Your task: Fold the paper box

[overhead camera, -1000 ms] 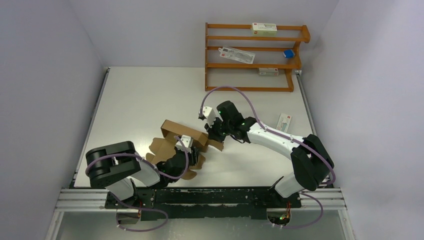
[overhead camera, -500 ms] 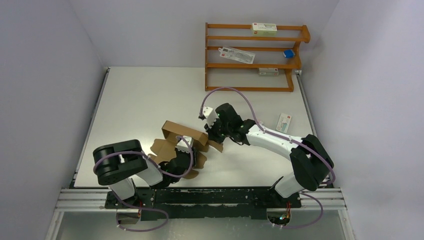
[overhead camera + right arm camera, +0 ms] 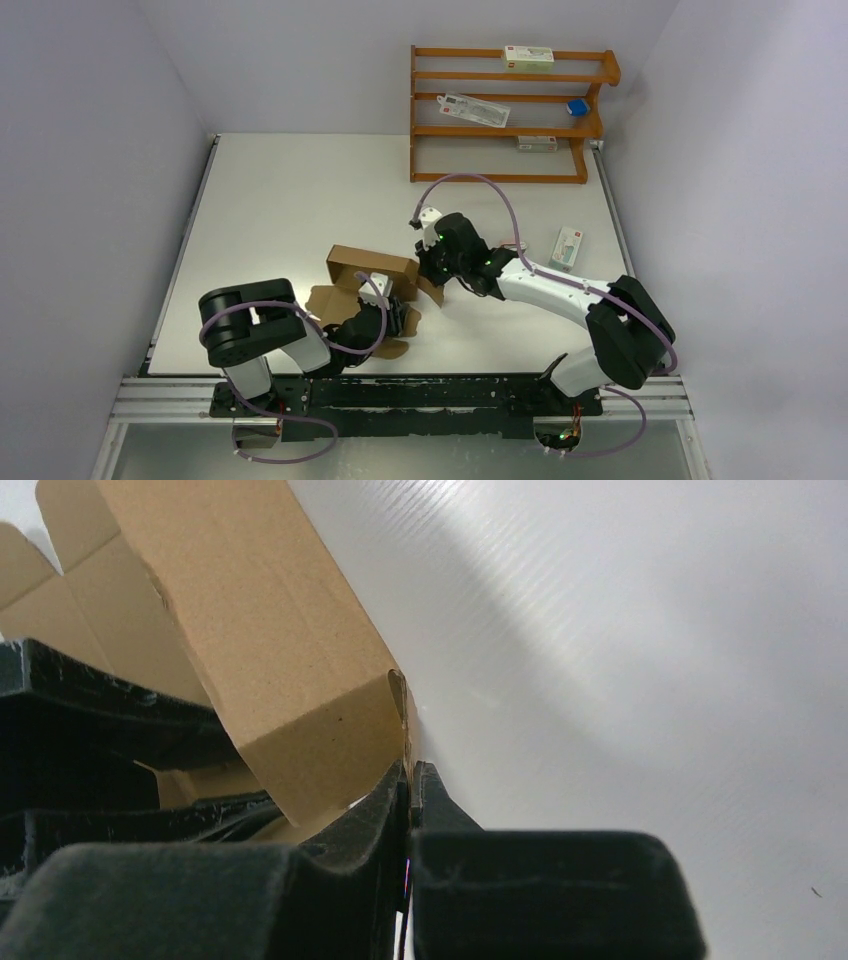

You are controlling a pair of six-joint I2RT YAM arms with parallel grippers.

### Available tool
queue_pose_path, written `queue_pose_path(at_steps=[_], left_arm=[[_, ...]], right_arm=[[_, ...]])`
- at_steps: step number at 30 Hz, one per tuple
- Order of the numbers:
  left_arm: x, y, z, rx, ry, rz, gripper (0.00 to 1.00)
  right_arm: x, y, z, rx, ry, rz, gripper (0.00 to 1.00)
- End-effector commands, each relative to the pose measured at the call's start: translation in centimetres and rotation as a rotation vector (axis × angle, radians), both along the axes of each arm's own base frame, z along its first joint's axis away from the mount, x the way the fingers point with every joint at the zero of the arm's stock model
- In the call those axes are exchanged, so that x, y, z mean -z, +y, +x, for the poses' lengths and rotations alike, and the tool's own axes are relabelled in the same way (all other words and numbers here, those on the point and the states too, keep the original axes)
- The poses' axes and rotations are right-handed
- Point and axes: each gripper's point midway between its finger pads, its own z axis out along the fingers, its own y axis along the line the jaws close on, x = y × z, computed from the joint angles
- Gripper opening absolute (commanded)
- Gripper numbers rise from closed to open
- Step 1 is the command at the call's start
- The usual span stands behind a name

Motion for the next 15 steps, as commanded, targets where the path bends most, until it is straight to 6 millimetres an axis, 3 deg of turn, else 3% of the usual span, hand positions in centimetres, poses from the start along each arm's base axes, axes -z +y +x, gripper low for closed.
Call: queue_pose_path(at_steps=[1,7,15], left_arm=[[0.45,-1.15,-1.08,0.052,0.032,-0.027,0.4],[0.15,-0.96,-0.54,0.025,-0.003,0.024,0.46],[0.7,-1.84,-0.47,0.034,-0.005,-0.011,0.45]], right_arm=[[-2.59,0.8,1.93,0.073,-0.075,0.077,0.0],[-2.62,1.38,1.57,0.035,-0.087,0.107,0.0],[-2.18,1.68,1.16,0.154,-0.019,0.149,0.0]])
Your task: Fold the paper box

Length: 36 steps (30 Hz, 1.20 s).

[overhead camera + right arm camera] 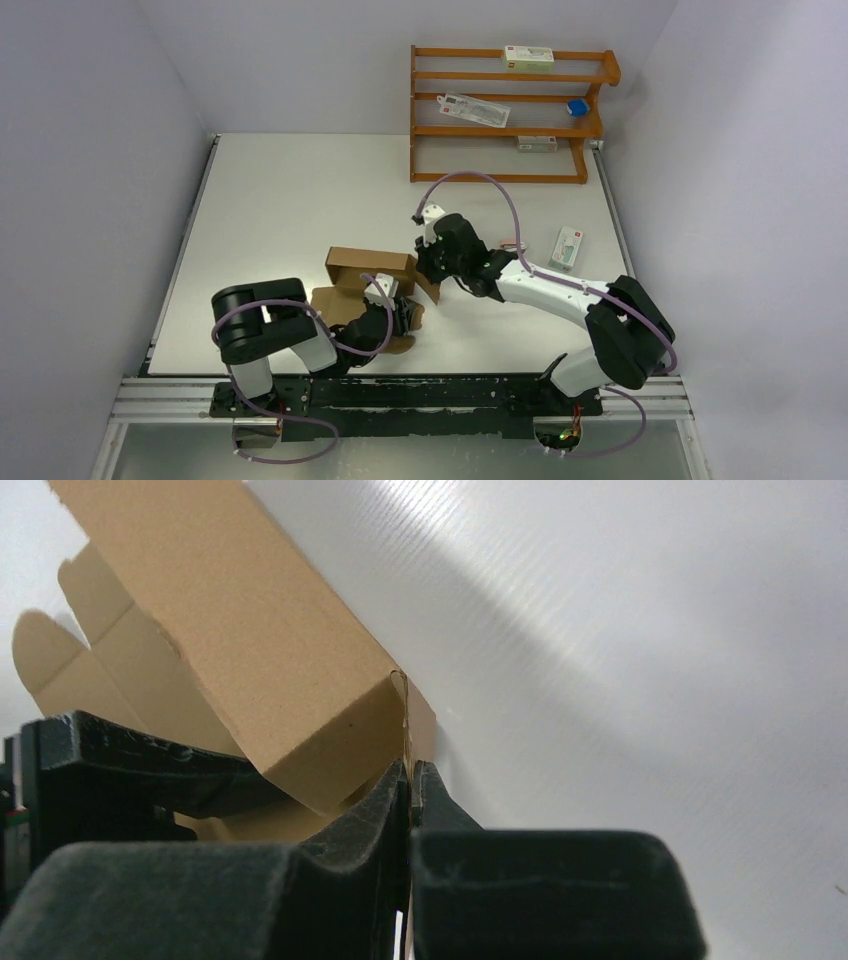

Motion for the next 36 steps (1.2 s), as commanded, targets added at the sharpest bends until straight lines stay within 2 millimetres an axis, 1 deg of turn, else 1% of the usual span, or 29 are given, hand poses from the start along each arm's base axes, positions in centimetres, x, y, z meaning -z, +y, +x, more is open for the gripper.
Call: queue_pose_path(at_steps=[1,6,11,17,21,23,29,31,36], left_arm=[[0.8,-0.5,-0.4,0.018,0.009,0.0,0.45],[1.1,-0.7,-0.5,0.025,0.01,-0.003,0.41],[0.8,-0.6,-0.7,0.037,0.004,-0.03,0.37],[0.6,0.2,-1.1,0.038,-0.004,-0.059,0.37],[0.6,0.2,-1.3,0.052,-0.008,-0.07,0.35],[0.6,0.5,-1.4,0.055,-0.007,-0.076,0.35],[0.8,1.3,-1.5,0.038,-0.004,-0.08,0.35],[0.4,1.3,-1.7,0.047,-0.007,-0.097,0.35],[-0.8,1.6,-2.1,0.062,-0.009,-0.118,0.35]], right_arm=[[-1.5,1.1,0.4,0.093,0.001,0.101,0.0],[-1.1,1.4,0.4,0.172,0.002,0.096,0.0],[-0.5,1.8,0.1,0.234,-0.003,0.106,0.01],[-0.6,1.8,-0.2,0.337,-0.011,0.194,0.05],[-0.7,2.5,-0.8,0.332,-0.029,0.223,0.07],[-0.7,2.8,-1.0,0.318,-0.029,0.216,0.11],[-1.0,2.8,-1.4,0.298,-0.026,0.211,0.14],[-0.9,2.7,-1.4,0.293,-0.033,0.204,0.14],[-0.4,2.8,-1.4,0.26,-0.048,0.166,0.07]])
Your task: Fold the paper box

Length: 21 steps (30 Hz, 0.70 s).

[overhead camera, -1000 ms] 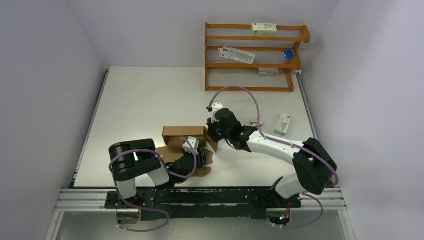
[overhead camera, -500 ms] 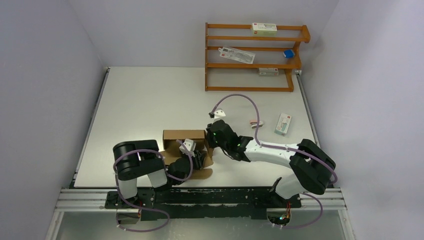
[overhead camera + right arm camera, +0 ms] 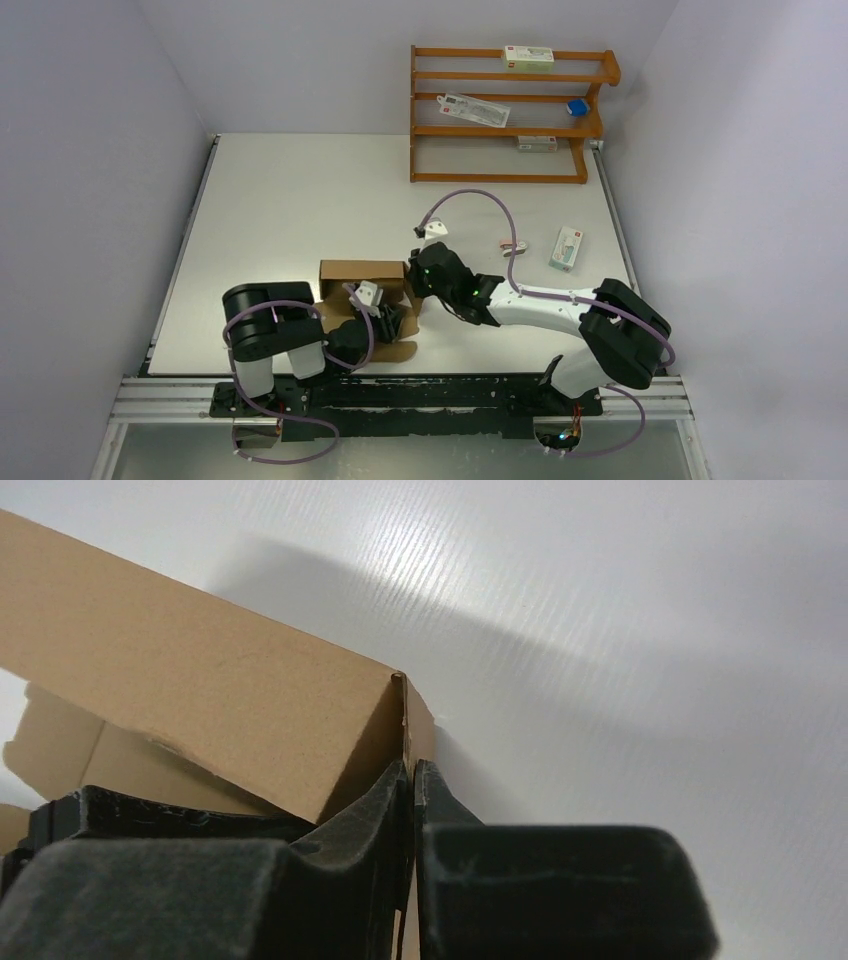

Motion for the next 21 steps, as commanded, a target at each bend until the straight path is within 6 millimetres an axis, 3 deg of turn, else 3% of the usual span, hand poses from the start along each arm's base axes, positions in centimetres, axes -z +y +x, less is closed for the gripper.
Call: queue_pose_path(at_steps=[1,13,21], left_arm=[[-1.0,0.1,-0.8,0.03,0.01,-0.04,0.36],[-3.0,1.1,-1.4,0.038,0.029,-0.041,0.39],[-3.6,6.6,-0.2,-0.161,0.042,0.106,0.44]], right_arm=[[-1.3,0.7,0.4,-0.019,-0.045,0.02,0.06],[-1.2,1.0,0.4,-0.077,-0.079,-0.043,0.0],[-1.4,1.2,0.4,-0.118,-0.1,-0.073,0.0]])
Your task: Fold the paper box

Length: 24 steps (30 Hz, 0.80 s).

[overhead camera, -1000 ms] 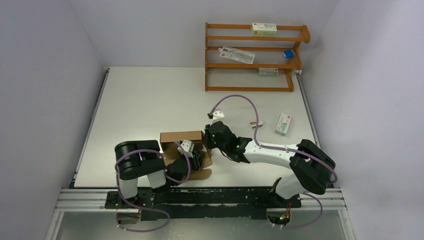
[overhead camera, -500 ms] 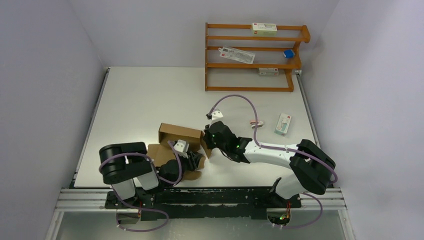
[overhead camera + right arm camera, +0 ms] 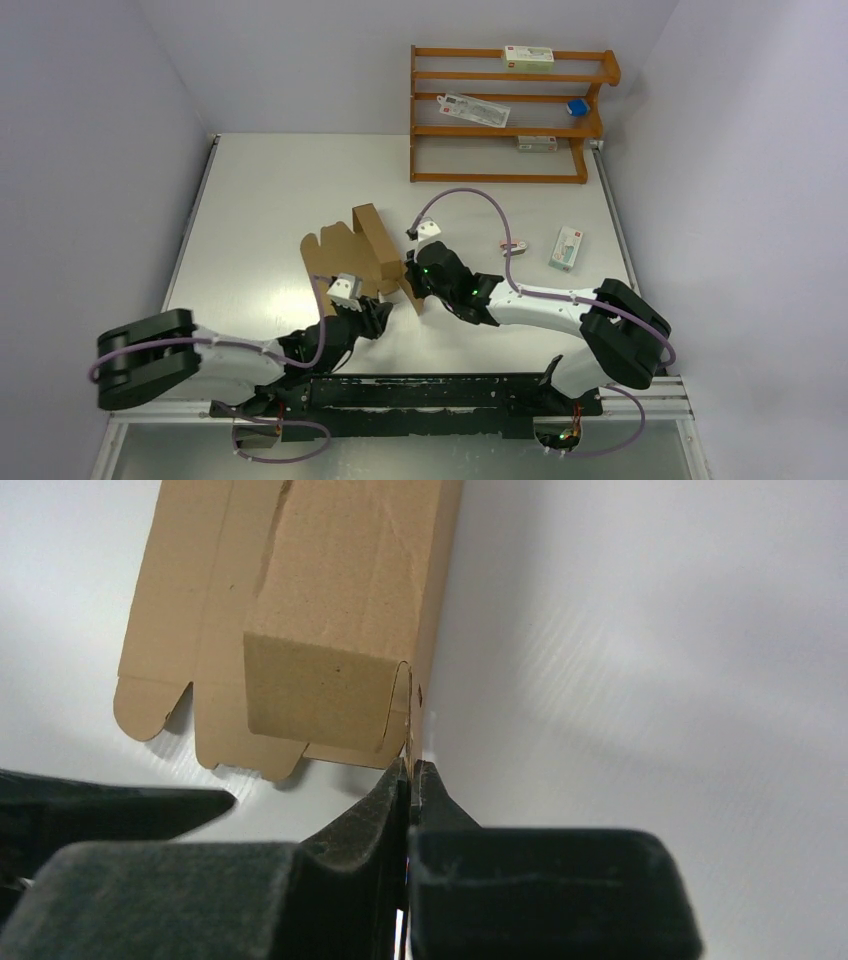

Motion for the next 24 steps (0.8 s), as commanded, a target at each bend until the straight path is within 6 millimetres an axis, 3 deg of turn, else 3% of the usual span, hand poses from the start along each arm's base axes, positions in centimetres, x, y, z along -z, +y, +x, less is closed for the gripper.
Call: queue_pose_path(at_steps=[1,6,9,15,24], left_arm=[[1.6,4.7,0.9,-0.157,0.034,0.177,0.45],[0.9,8.0,3.1,-0.247,0.065,0.197,0.45],[0.9,8.9,4.0,-0.265,0.097,0.19,0.45],[1.7,9.4,5.1,-0.308,0.16,0.187,0.43],[3.9,9.1,6.0,-0.32,0.253,0.225,0.39]], right_arm=[[-1.0,1.0,0.3,-0.034,-0.033,-0.005,0.0],[-0.9,0.9,0.3,-0.038,-0.024,-0.018,0.08],[-0.9,0.8,0.1,-0.046,-0.018,-0.035,0.13],[-0.4,-0.1,-0.1,-0.044,-0.009,-0.083,0.24],[0.5,-1.8,-0.4,-0.002,0.023,-0.154,0.23]])
